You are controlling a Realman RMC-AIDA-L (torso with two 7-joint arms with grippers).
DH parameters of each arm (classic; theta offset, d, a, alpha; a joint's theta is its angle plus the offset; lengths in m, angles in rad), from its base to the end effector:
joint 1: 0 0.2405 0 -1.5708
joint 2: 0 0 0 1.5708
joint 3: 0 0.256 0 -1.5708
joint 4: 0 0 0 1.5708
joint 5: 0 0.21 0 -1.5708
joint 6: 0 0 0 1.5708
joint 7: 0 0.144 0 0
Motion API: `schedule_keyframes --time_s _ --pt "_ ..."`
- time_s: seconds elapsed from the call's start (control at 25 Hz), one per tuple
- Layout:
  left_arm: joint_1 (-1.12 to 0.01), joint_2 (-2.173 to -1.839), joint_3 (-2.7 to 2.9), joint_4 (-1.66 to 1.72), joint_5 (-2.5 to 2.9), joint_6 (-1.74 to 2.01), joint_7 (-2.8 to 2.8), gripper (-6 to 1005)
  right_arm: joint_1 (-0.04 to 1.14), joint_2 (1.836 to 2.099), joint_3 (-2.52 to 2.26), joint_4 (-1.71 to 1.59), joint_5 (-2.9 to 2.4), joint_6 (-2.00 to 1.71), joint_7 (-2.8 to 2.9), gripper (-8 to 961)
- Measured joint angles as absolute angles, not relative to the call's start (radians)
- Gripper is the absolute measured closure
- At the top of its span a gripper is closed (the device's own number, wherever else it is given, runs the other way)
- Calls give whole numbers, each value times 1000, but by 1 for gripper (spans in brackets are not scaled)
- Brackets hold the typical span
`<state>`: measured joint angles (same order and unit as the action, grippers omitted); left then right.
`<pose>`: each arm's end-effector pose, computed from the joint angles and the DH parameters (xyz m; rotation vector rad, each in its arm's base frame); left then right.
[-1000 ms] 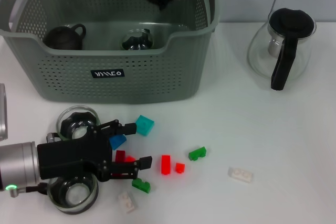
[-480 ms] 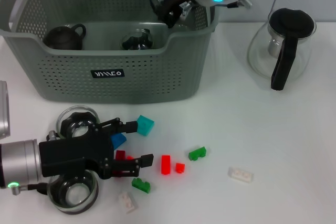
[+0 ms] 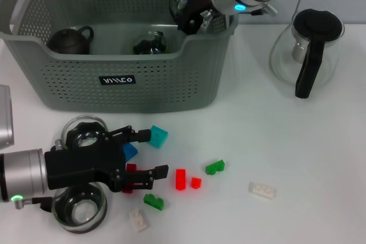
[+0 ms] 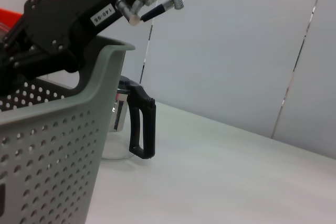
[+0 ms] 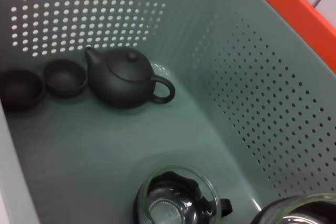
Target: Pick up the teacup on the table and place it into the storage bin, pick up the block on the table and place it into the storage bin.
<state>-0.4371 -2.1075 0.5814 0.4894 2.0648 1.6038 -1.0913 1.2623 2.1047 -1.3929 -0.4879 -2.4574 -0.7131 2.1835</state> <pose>-0.2939 0.2762 -0.0332 -2.7254 -0.5746 -0.7802 0.0530 0.4766 -0.0880 -2.5529 0.1446 -0.2222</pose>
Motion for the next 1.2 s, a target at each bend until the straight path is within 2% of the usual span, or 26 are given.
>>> schedule_keyframes --time_s 0.76,1.2 --pt "-432 -2108 581 488 2065 1611 -1092 132 1261 2101 -1401 -489 -2462 -722 2230 876" --pt "-424 -2104 581 490 2065 1614 -1092 133 1222 2103 -1393 -636 -2476 -753 2261 415"
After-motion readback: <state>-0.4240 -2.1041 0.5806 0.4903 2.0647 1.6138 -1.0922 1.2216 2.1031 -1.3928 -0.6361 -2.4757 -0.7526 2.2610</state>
